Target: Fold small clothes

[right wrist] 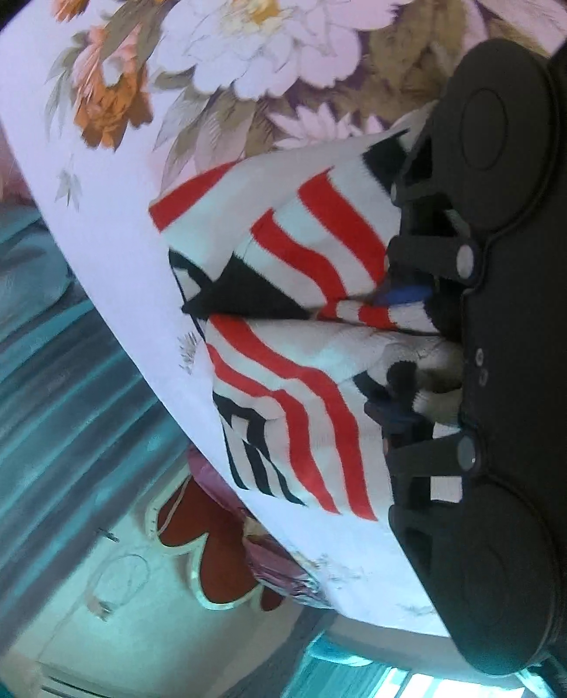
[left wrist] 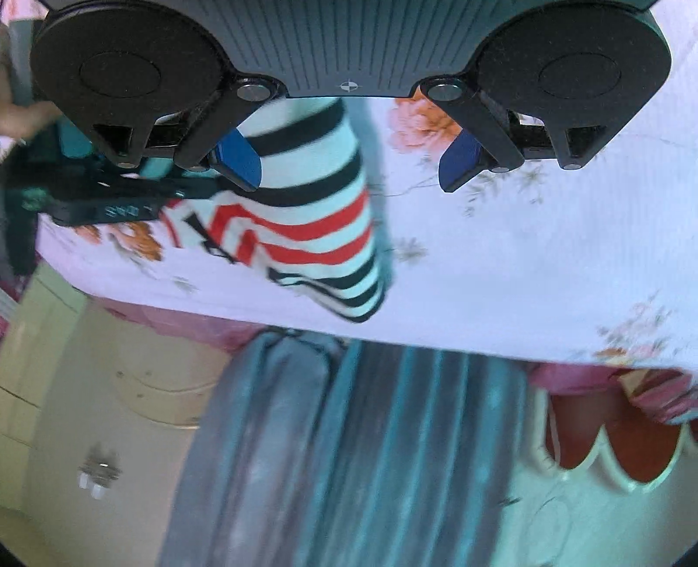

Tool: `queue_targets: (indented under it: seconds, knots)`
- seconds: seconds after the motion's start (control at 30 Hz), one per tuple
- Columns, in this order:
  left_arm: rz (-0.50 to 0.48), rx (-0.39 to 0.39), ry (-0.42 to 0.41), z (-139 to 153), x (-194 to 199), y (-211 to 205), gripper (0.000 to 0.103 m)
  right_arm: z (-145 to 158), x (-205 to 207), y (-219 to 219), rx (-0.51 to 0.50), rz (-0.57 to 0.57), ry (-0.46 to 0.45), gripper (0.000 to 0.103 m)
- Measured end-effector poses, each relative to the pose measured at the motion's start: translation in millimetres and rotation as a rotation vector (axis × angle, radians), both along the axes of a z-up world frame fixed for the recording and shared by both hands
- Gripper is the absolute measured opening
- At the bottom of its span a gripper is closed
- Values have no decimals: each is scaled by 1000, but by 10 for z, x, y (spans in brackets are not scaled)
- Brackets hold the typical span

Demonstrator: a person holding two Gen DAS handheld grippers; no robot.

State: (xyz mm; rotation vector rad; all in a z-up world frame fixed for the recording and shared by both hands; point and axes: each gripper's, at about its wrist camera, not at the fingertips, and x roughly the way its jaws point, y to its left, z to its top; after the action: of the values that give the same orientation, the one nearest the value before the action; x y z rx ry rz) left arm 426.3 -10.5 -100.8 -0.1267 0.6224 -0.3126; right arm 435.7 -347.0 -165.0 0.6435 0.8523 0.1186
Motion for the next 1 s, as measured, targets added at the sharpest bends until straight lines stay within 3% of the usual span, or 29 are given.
queue_targets:
  seconds: [0.03, 0.13, 0.3, 0.43, 0.7, 0.8, 1.0]
  knots:
    - [8, -6, 17, -31, 65, 8, 88, 9, 4, 7, -9, 9, -6, 29]
    - [18, -11, 37, -148, 194, -74, 88, 97, -40, 27, -54, 31, -50, 23]
    - [-12, -21, 32, -249, 334, -364, 88, 436, -243, 60, -256, 30, -203, 21]
    - [-63, -20, 15, -272, 351, -612, 88, 554, -344, -132, -364, -11, -249, 21]
    - [-145, 46, 69, -581, 294, -941, 88, 45, -446, -463, -337, -113, -99, 17]
    - [-147, 45, 75, -579, 285, -912, 88, 49, -465, -405, -349, -115, -93, 21]
    - [-175, 73, 84, -556, 255, -883, 88, 184, -687, -525, -246, -96, -94, 25]
